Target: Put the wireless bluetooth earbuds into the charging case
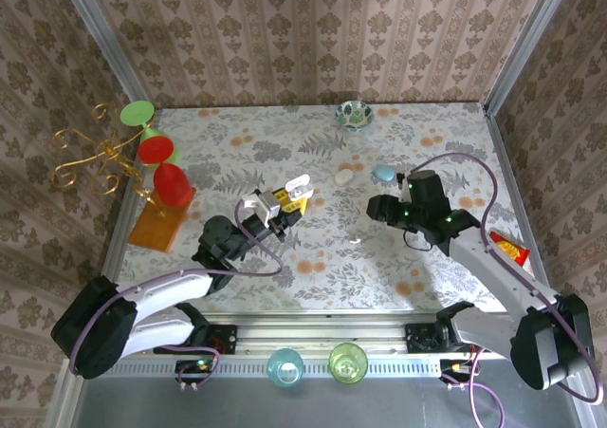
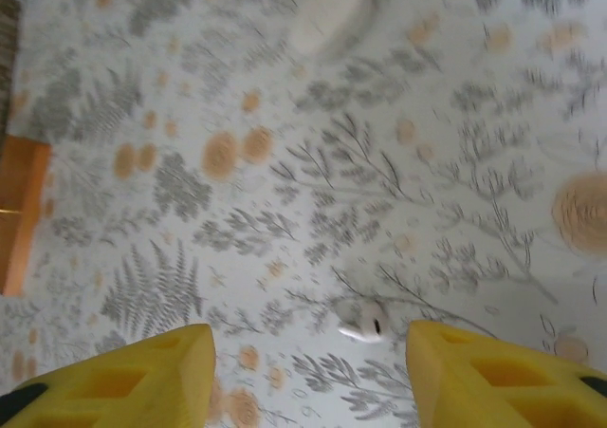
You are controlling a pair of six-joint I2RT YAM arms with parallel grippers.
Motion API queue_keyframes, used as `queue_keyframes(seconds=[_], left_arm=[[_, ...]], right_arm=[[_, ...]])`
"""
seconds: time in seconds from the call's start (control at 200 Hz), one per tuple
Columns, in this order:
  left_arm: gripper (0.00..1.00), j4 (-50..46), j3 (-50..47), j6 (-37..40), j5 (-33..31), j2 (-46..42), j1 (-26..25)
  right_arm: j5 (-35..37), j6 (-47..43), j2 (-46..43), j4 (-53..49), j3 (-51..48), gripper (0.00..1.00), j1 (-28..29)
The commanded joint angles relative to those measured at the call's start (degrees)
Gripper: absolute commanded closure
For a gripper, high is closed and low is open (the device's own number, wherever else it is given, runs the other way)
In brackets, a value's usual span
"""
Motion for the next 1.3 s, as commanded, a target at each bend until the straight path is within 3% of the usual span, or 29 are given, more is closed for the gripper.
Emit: queue_keyframes(seconds=[0.0, 0.14, 0.56, 1.295], left_arm=[[1.00, -1.6, -0.4, 2.0, 0.3, -1.2, 0.2], [1.00, -0.8, -0.6, 1.8, 0.4, -0.8, 0.1], [1.00, -0.4, -0.4, 1.5, 0.5, -0.4, -0.1], [1.00, -0.6, 0.1, 1.5, 0.7, -0.5, 0.0]], right_arm=[[-4.5, 6.5, 2.9, 4.4, -3.9, 0.50, 0.0], [-6.4, 7.1, 7.9, 7.7, -5.9, 0.59, 0.0], [-11.2, 5.8, 22.6, 11.6, -2.8, 0.62, 2.1], [-6.5, 4.7, 30.1, 8.9, 2.3, 0.70, 3.2]])
